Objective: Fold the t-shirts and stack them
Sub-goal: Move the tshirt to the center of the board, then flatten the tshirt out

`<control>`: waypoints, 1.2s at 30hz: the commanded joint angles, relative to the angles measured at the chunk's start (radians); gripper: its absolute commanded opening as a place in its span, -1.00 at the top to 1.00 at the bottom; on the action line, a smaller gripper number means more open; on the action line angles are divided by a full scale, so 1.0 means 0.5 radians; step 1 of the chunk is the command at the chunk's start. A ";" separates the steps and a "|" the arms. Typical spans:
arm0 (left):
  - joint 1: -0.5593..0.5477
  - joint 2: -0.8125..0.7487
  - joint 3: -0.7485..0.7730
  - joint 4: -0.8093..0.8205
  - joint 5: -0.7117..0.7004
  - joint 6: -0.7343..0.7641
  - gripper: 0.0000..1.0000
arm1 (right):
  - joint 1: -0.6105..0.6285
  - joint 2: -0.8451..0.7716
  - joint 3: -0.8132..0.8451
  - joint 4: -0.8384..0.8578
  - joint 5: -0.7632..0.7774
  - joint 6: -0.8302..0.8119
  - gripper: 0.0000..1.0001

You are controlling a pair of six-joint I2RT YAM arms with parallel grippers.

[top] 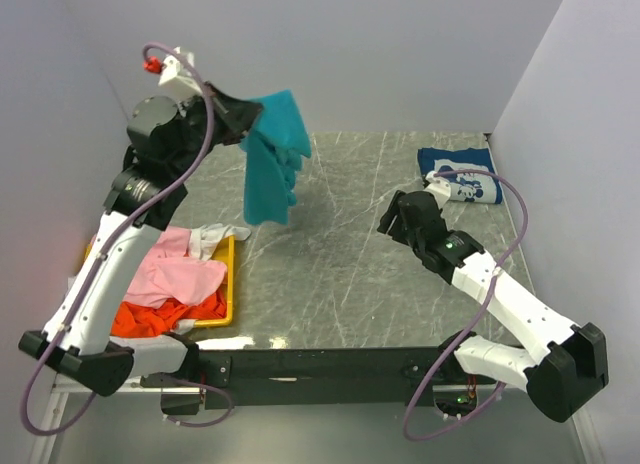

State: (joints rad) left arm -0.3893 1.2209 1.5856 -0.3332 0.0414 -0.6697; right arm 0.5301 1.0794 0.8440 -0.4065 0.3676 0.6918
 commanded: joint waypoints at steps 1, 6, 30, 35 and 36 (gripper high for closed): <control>-0.123 0.073 0.216 0.307 0.178 0.051 0.99 | -0.032 -0.082 0.006 0.000 0.112 0.049 -0.40; -0.139 0.126 0.155 0.384 0.230 -0.007 0.99 | -0.048 -0.112 -0.001 -0.052 0.154 0.089 -0.40; -0.148 0.519 -0.692 -0.355 -0.077 -0.004 -0.73 | -0.072 0.593 0.247 0.168 -0.820 -0.230 -0.29; -0.148 0.451 -0.910 -0.380 -0.028 -0.011 -0.68 | -0.069 0.921 0.416 0.343 -0.986 -0.218 -0.28; -0.148 0.457 -0.928 -0.389 -0.009 -0.011 -0.68 | -0.069 0.979 0.529 0.359 -1.005 -0.224 -0.28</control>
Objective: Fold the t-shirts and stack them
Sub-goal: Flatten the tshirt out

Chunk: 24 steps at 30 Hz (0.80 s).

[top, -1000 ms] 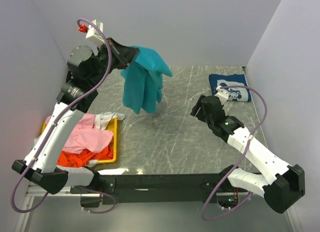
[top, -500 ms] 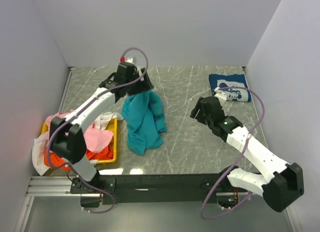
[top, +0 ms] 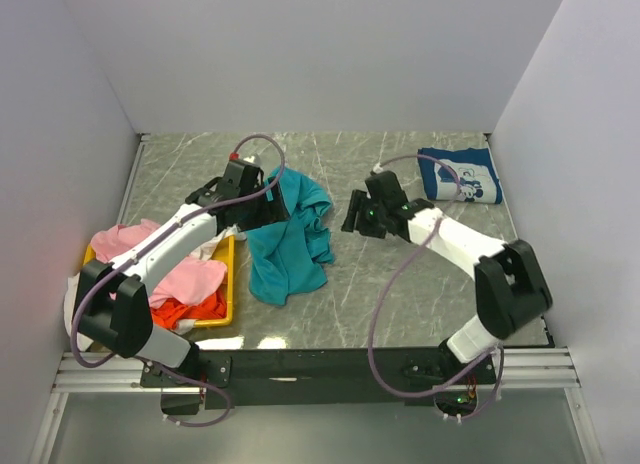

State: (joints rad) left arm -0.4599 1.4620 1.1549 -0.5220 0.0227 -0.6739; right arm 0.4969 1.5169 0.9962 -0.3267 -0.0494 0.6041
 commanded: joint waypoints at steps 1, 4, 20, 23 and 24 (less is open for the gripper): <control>-0.007 -0.025 -0.113 -0.017 0.043 -0.002 -0.69 | -0.006 0.220 0.286 0.199 -0.195 -0.058 -0.28; -0.010 -0.037 -0.202 -0.005 0.056 -0.002 -0.71 | -0.006 0.420 0.492 0.224 -0.223 -0.061 -0.28; -0.010 0.196 -0.328 0.154 0.102 0.035 -0.60 | -0.006 1.077 1.103 0.156 -0.165 -0.131 -0.22; -0.010 0.245 -0.316 0.182 0.108 0.044 -0.47 | -0.012 1.178 1.237 0.120 -0.162 -0.134 -0.21; -0.007 0.266 -0.310 0.185 0.105 0.047 -0.42 | -0.009 1.218 1.265 0.111 -0.162 -0.140 -0.12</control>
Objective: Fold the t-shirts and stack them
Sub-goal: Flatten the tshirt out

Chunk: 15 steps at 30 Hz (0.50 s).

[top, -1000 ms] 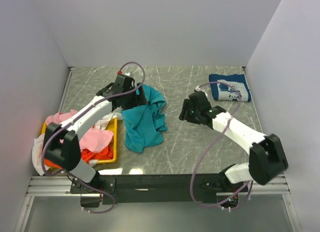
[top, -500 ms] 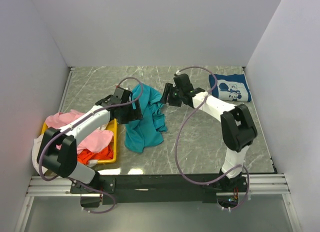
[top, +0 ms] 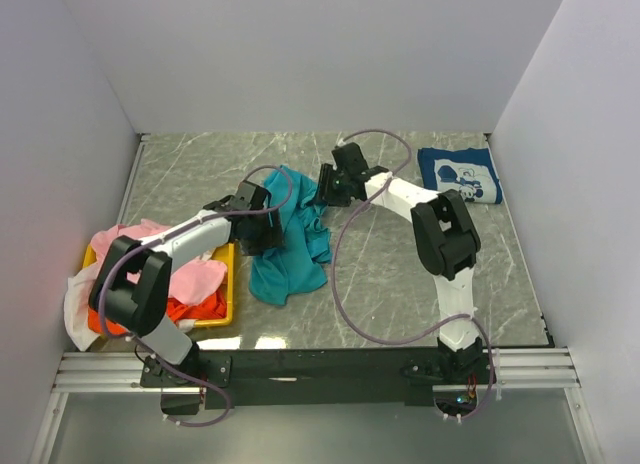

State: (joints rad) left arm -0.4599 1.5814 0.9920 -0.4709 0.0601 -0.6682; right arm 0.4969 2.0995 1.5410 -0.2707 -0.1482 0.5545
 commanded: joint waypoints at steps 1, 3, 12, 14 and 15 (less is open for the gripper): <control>-0.010 0.037 0.022 0.086 0.012 0.042 -0.36 | -0.012 0.068 0.197 -0.005 0.036 -0.044 -0.03; -0.007 0.077 0.028 0.083 -0.013 0.054 0.14 | -0.024 0.081 0.225 0.001 0.030 -0.041 0.36; 0.036 0.117 0.536 -0.135 -0.169 0.192 0.99 | -0.291 -0.470 -0.026 -0.042 0.020 -0.029 1.00; 0.048 0.096 0.675 -0.202 -0.185 0.222 0.99 | -0.383 -0.621 -0.078 -0.094 0.023 -0.111 1.00; 0.070 0.086 0.797 -0.257 -0.182 0.253 0.99 | -0.411 -0.755 -0.084 -0.130 0.051 -0.142 1.00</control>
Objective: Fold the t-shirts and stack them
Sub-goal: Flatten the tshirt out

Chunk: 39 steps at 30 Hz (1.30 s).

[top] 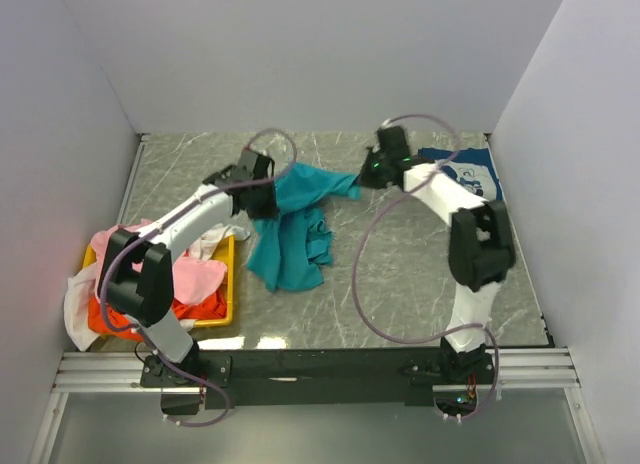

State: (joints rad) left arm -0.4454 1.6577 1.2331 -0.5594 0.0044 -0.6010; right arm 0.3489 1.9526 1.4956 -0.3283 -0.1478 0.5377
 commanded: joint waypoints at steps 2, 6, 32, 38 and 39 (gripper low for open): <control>0.059 -0.100 0.423 -0.136 -0.073 0.143 0.99 | -0.161 -0.594 -0.006 -0.125 0.087 -0.213 1.00; 0.093 -0.183 0.656 -0.203 -0.061 0.275 0.99 | -0.173 -0.999 -0.089 -0.279 0.240 -0.317 1.00; 0.271 -0.018 -0.101 0.345 0.191 -0.055 -0.19 | -0.192 -2.132 -1.574 -0.657 0.646 0.354 1.00; 0.277 0.215 0.095 0.447 0.203 -0.019 -0.15 | -0.195 -2.159 -1.617 -0.632 0.612 0.364 1.00; 0.277 0.252 0.120 0.444 0.200 -0.010 -0.14 | -0.195 -2.159 -1.617 -0.632 0.609 0.363 1.00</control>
State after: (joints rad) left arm -0.3115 1.7344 1.2224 -0.4007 0.0868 -0.6064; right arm 0.2562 0.8894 0.6876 -0.6853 0.1616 0.7010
